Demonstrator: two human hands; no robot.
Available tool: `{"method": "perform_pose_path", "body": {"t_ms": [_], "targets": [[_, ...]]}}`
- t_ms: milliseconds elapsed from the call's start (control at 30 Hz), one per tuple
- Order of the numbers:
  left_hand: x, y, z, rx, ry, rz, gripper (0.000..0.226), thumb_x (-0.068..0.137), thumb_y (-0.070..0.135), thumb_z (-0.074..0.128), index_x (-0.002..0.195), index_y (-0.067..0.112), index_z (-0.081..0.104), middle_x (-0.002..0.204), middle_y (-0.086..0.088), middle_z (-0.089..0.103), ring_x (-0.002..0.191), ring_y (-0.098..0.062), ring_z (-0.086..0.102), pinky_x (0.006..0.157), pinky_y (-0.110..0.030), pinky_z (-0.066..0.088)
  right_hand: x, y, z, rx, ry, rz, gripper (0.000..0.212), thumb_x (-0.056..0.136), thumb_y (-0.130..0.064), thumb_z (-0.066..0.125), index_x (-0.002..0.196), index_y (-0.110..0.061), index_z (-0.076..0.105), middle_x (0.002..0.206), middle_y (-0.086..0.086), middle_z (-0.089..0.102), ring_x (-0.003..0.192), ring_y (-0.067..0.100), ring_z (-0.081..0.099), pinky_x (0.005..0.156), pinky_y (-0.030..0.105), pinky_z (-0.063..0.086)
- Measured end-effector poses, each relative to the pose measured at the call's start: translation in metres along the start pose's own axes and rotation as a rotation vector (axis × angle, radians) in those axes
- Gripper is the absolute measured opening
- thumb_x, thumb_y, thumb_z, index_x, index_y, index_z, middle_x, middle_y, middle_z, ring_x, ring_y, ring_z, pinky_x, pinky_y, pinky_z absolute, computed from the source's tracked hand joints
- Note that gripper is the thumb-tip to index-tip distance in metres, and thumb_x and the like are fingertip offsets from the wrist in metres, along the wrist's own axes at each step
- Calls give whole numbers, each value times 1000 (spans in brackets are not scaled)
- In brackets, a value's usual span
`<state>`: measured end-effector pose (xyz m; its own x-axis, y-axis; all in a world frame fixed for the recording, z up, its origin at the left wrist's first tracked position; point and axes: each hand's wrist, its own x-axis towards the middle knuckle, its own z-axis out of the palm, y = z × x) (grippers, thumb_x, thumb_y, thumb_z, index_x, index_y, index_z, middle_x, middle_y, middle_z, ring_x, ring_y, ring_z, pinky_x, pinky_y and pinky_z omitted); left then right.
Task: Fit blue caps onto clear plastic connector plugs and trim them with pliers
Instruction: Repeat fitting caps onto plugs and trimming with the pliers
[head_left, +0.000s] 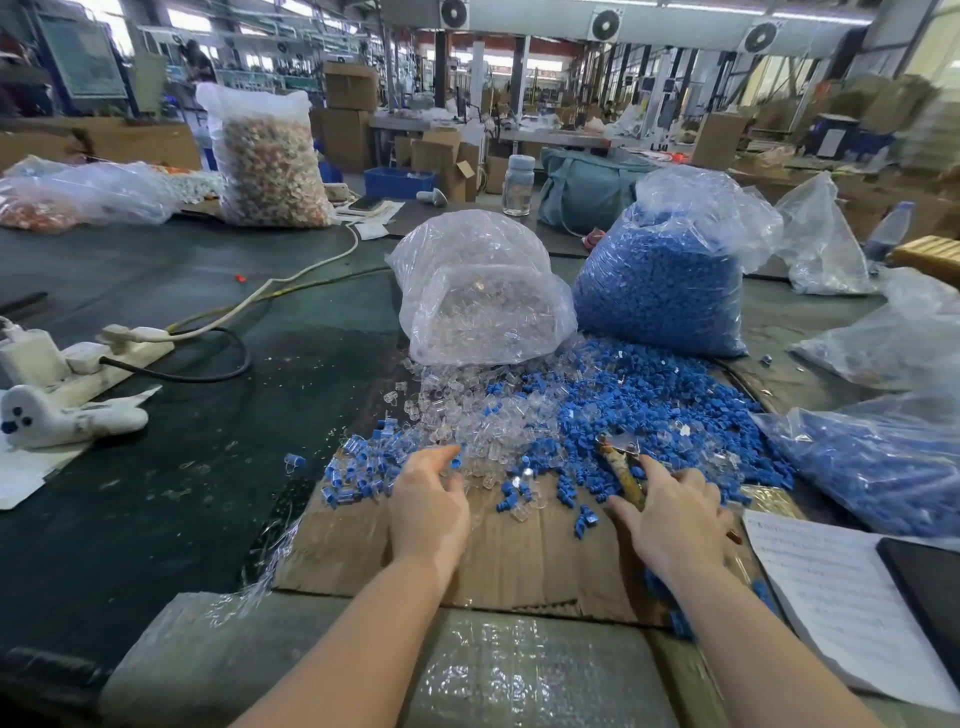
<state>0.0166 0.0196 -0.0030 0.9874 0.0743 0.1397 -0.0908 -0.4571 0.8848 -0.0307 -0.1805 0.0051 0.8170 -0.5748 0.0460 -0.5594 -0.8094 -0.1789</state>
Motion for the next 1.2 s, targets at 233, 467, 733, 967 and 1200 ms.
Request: {"method": "perform_pose_path", "body": {"t_ms": [233,467,733,967,1200], "targets": [[-26,-6,28,182,-83,254,30,93,13,52,121,20,58,112,13,54,107,-1,37,94,-2,20,-1,-3,3,-88,25,-44,63,92,-59,37,146,-30,23,145,11,32,135,30,26,111,51,16],[-25,-16,34,414,-160,387,42,97,18,44,139,24,41,134,13,45,123,-6,28,107,-17,17,-26,-35,20,61,170,-433,41,97,-27,40,138,-30,41,141,-7,40,131,17,31,110,41,19],[-27,-18,33,405,-135,411,36,96,29,46,131,24,51,118,11,53,112,-8,39,105,-22,25,-40,-41,37,167,174,-434,40,95,-21,41,130,-38,49,125,-17,55,115,15,43,100,35,17],[-31,-17,32,398,-120,427,36,95,31,47,131,26,48,119,12,51,111,-8,37,101,-19,26,-45,-40,41,321,301,-419,10,87,-17,63,93,-25,62,84,-10,65,85,19,54,82,33,24],[-31,-17,30,378,-132,449,34,93,28,51,127,26,53,116,12,51,108,-7,36,101,-20,27,-47,-37,41,413,328,-391,9,83,-17,67,83,-20,59,77,-7,61,79,22,53,76,34,28]]}}
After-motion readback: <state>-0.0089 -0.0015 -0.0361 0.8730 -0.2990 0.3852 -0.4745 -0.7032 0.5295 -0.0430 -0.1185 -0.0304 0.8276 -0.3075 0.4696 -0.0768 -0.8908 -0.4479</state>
